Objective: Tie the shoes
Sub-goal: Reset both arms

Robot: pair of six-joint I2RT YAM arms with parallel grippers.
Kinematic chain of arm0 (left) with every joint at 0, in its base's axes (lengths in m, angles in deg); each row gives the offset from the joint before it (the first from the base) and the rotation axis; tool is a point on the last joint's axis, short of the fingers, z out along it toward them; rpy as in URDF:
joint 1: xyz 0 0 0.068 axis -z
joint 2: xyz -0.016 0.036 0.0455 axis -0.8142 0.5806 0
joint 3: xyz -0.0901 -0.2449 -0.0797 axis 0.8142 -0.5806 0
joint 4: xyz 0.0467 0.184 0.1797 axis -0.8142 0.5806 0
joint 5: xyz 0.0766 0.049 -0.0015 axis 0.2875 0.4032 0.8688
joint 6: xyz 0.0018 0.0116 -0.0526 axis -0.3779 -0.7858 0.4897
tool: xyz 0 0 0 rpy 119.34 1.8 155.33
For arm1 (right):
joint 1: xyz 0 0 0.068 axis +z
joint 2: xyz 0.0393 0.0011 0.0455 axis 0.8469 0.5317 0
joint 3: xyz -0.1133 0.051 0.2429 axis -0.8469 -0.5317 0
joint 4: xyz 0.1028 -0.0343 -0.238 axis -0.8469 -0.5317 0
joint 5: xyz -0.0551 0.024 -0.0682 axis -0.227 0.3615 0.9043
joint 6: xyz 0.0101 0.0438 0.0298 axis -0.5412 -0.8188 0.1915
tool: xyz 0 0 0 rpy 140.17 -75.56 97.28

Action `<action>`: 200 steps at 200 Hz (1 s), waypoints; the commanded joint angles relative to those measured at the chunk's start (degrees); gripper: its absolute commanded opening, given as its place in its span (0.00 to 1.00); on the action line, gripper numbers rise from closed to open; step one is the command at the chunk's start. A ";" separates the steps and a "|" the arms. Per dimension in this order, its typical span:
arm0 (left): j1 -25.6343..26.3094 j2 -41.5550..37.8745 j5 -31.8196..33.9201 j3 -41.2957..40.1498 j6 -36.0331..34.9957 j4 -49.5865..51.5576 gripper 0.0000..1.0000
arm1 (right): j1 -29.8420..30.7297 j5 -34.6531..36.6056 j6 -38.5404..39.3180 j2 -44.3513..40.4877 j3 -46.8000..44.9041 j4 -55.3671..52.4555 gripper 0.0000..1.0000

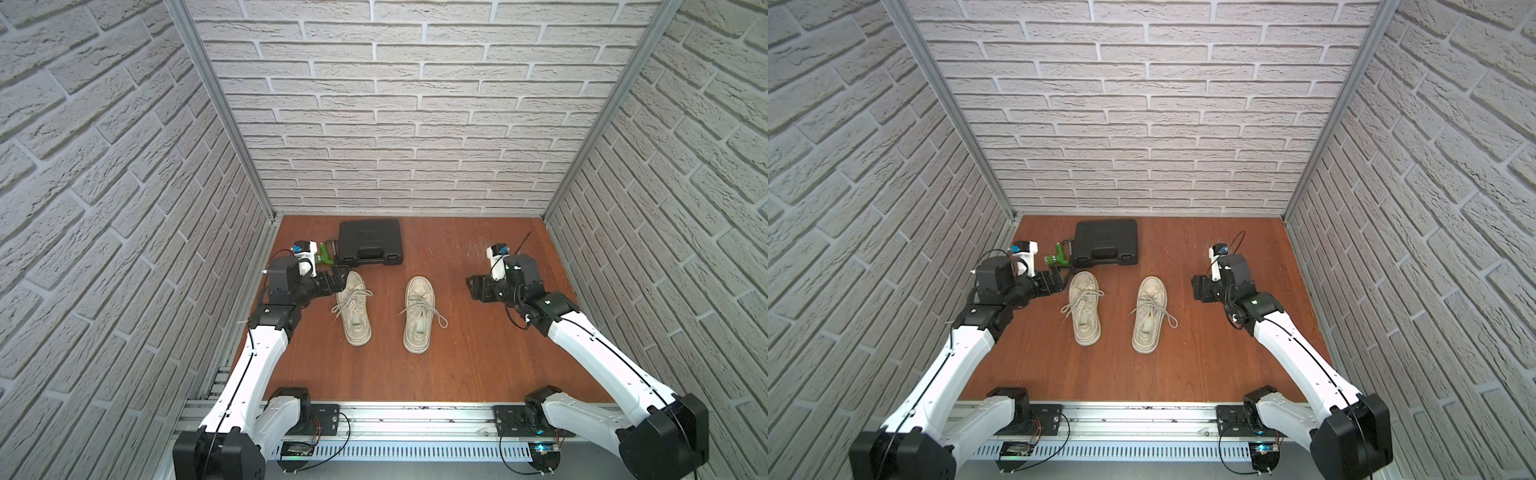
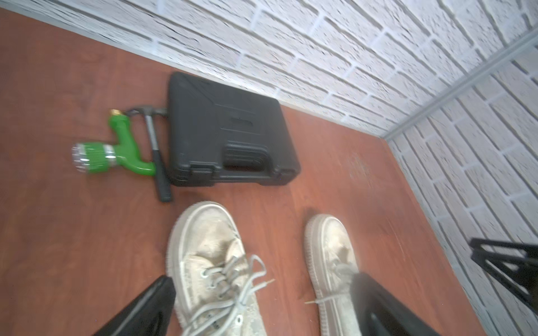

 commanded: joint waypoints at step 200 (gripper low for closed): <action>-9.96 9.16 33.64 -19.84 -9.92 -28.92 0.98 | -9.48 13.82 21.09 16.24 -16.49 53.58 0.98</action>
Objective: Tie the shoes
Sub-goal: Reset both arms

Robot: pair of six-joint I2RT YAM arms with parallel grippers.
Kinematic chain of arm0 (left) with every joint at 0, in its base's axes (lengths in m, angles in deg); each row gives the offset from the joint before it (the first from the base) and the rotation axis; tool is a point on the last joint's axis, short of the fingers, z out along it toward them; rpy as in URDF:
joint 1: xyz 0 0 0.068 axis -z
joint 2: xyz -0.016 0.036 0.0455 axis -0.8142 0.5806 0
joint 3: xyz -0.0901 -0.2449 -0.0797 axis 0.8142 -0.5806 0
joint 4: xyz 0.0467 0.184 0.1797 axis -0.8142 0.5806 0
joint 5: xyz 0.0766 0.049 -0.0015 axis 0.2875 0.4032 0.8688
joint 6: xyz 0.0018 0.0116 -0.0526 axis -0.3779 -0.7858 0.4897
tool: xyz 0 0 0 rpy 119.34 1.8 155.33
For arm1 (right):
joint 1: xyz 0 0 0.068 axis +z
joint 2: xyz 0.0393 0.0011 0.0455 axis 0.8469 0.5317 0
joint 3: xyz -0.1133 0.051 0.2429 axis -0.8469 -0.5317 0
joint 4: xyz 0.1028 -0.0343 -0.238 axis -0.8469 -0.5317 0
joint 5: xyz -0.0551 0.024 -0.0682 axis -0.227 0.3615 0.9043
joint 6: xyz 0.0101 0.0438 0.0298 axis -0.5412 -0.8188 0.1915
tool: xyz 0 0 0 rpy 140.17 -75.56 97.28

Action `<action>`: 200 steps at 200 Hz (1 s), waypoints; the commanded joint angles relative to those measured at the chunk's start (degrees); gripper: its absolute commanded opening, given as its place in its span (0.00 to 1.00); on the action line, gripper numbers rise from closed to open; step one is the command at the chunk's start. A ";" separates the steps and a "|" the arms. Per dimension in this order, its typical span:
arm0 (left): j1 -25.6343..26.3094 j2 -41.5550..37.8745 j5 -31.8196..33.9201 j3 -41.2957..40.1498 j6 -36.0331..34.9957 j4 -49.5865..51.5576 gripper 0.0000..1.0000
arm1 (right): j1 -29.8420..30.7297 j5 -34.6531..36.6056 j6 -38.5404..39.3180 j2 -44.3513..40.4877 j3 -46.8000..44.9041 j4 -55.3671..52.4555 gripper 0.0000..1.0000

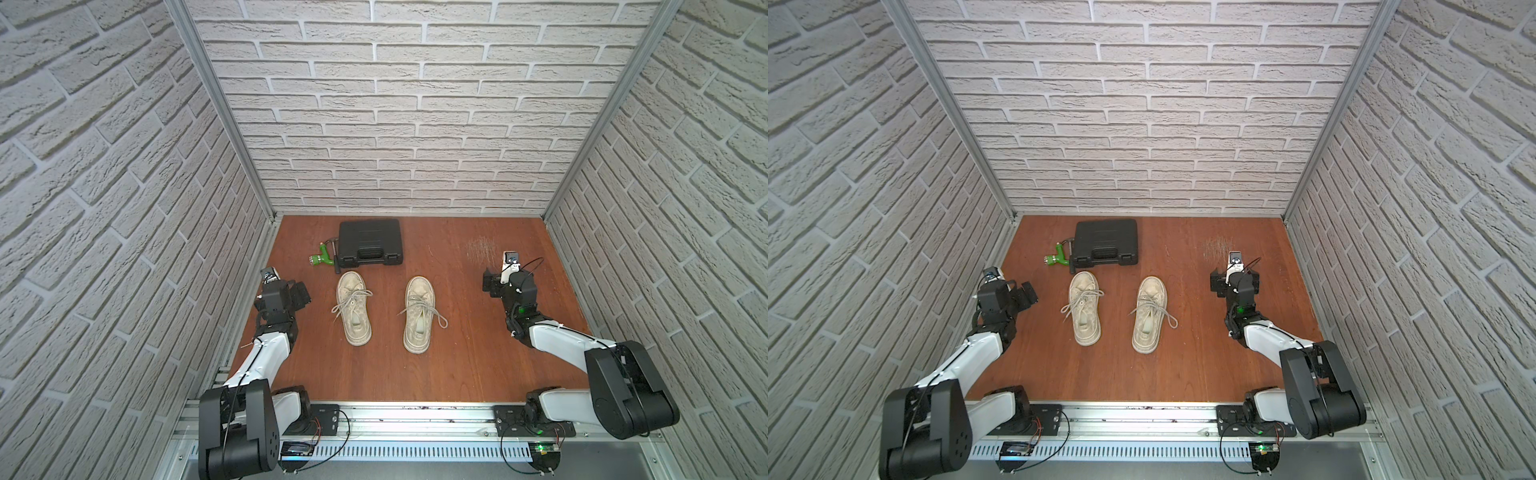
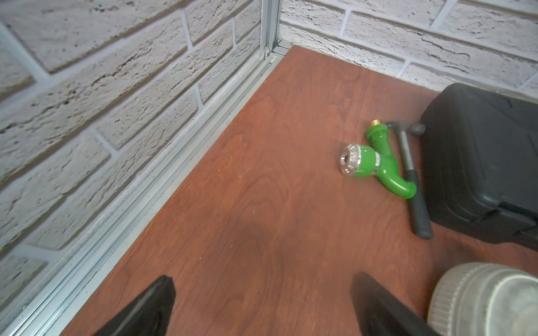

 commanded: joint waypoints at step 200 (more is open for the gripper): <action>3.56 15.01 -10.13 -6.32 -16.77 -36.88 0.98 | -11.62 -19.72 -3.68 11.74 -7.21 23.34 0.98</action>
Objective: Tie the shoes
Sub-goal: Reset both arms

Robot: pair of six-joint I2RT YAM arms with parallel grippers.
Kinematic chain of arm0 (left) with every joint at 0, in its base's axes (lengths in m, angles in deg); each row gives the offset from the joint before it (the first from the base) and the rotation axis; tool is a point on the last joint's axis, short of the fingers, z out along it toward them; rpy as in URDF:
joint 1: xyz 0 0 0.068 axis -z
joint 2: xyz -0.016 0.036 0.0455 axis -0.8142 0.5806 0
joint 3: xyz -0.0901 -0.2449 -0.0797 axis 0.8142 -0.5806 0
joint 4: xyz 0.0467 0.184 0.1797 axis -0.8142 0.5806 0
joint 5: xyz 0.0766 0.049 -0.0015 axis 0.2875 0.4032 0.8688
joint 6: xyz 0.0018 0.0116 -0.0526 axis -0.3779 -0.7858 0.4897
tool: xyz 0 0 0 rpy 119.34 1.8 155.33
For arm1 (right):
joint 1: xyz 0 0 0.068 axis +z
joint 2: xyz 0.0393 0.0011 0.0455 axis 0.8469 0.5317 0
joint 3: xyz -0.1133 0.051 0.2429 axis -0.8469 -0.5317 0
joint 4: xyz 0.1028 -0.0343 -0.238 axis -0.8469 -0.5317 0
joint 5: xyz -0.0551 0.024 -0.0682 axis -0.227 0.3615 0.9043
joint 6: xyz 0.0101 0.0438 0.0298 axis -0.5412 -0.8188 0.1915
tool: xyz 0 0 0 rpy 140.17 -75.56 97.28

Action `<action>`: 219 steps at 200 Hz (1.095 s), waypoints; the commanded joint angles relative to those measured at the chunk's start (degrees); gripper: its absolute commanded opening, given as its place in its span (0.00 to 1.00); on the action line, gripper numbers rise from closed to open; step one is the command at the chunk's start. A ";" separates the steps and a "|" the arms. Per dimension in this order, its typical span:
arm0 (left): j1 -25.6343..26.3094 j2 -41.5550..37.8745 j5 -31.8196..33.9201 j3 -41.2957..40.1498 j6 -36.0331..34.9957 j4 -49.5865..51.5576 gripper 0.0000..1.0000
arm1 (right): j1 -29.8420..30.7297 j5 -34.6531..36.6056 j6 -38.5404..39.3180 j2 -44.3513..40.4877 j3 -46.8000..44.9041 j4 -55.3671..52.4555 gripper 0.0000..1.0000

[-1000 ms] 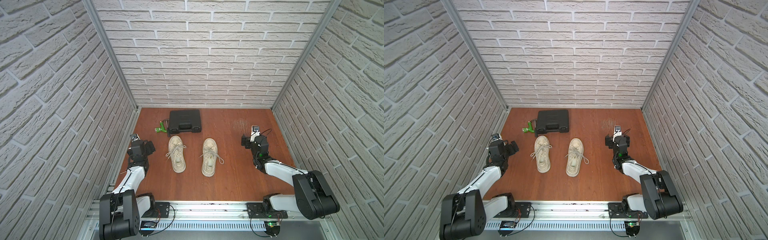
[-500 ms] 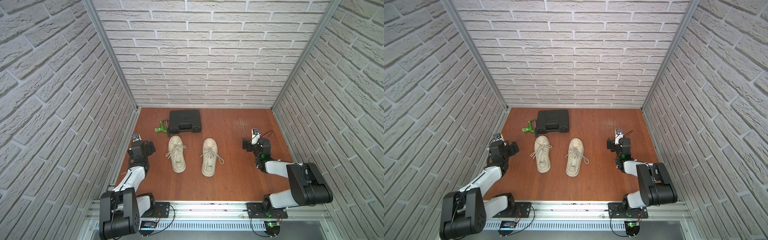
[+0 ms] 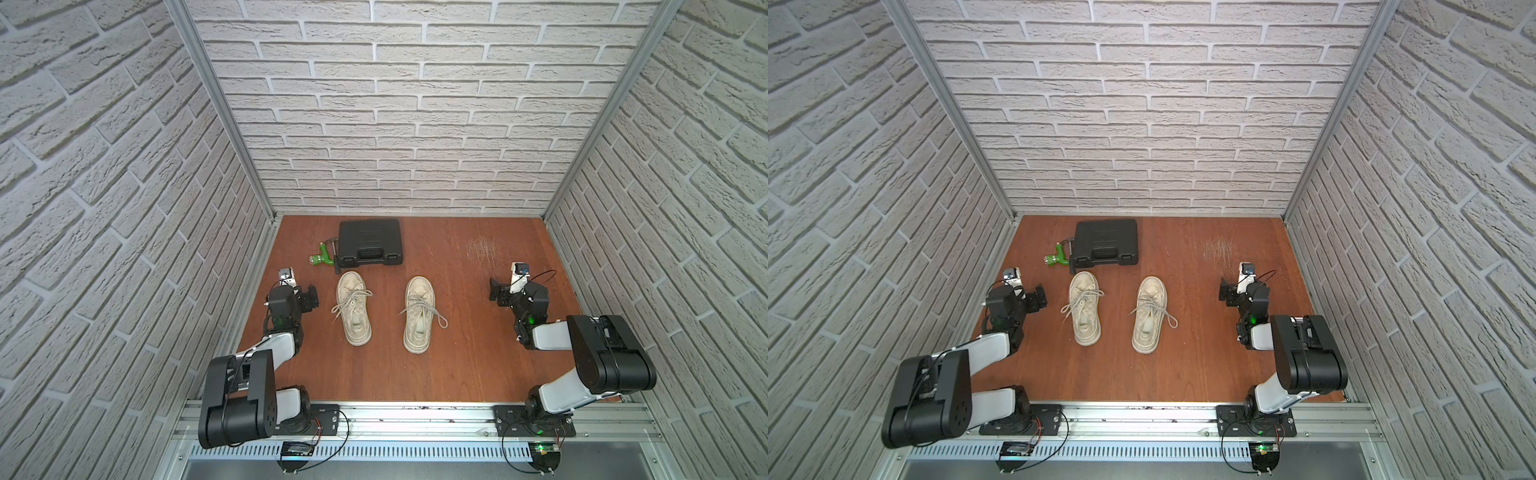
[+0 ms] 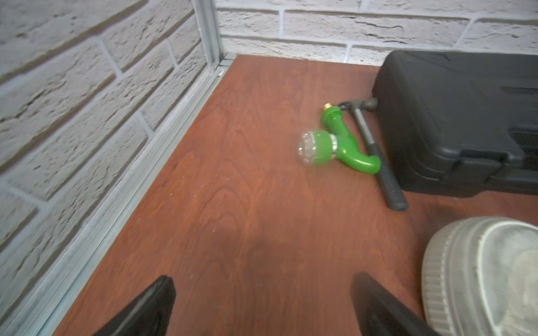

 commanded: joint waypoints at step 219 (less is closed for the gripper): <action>2.35 13.82 -2.10 4.41 -5.76 -13.10 0.98 | 0.25 -0.63 -0.46 -0.53 0.44 3.42 0.99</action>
